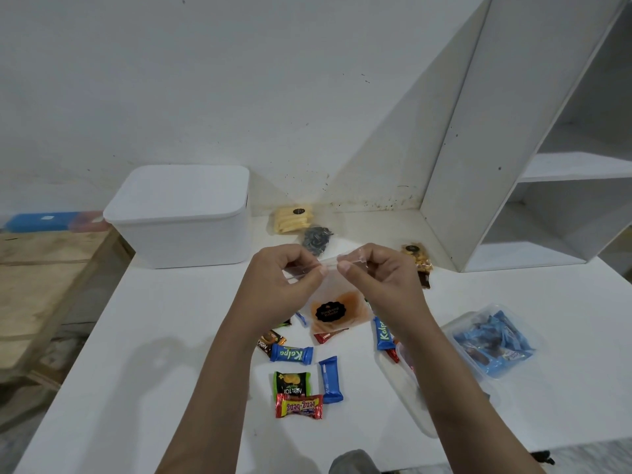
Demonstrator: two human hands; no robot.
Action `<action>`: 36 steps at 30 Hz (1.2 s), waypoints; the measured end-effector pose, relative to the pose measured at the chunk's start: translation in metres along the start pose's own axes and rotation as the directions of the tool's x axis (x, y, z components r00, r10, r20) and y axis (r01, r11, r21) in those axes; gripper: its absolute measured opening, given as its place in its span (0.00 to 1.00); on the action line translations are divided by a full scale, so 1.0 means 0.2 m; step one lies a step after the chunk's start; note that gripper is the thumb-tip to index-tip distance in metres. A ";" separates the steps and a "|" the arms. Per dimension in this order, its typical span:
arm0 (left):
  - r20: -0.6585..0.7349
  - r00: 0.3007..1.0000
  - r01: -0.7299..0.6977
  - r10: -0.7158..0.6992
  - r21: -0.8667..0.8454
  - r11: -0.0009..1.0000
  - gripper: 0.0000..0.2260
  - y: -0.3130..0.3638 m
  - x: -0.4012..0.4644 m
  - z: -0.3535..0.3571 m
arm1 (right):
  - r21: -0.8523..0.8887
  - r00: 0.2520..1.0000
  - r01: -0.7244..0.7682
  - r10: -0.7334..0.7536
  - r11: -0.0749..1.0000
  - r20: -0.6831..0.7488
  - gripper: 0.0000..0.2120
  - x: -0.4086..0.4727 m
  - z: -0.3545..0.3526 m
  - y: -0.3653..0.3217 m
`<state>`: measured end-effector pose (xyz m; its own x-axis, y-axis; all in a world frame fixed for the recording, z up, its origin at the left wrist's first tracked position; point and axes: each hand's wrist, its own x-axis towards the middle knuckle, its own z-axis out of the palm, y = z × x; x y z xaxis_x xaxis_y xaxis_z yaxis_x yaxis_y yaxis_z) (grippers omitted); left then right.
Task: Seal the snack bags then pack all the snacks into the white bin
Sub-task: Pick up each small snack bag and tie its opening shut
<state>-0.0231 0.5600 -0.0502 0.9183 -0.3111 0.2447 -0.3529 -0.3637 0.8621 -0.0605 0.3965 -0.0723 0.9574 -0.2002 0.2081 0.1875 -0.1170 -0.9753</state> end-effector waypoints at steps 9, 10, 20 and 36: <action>-0.016 1.000 0.005 -0.005 -0.020 1.000 0.08 0.00 0.01 0.00 | 0.024 1.000 0.009 -0.009 1.000 0.006 0.05 0.02 0.00 0.00; -0.016 1.000 0.008 -0.008 -0.020 1.000 0.08 0.00 0.01 0.00 | 0.032 1.000 0.007 -0.008 0.999 0.014 0.07 0.02 0.00 0.00; -0.039 0.999 0.033 -0.034 -0.019 0.999 0.08 -0.01 0.01 0.01 | 0.046 0.999 0.049 -0.049 0.998 -0.005 0.08 0.05 -0.01 0.02; -0.009 0.999 0.041 -0.042 -0.034 0.999 0.04 0.01 -0.01 0.03 | -0.027 0.997 0.060 -0.061 0.998 -0.040 0.06 0.02 -0.03 0.04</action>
<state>-0.0264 0.5552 -0.0523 0.9338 -0.2877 0.2127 -0.3084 -0.3461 0.8860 -0.0565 0.3883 -0.0789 0.9347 -0.2314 0.2699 0.2384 -0.1555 -0.9586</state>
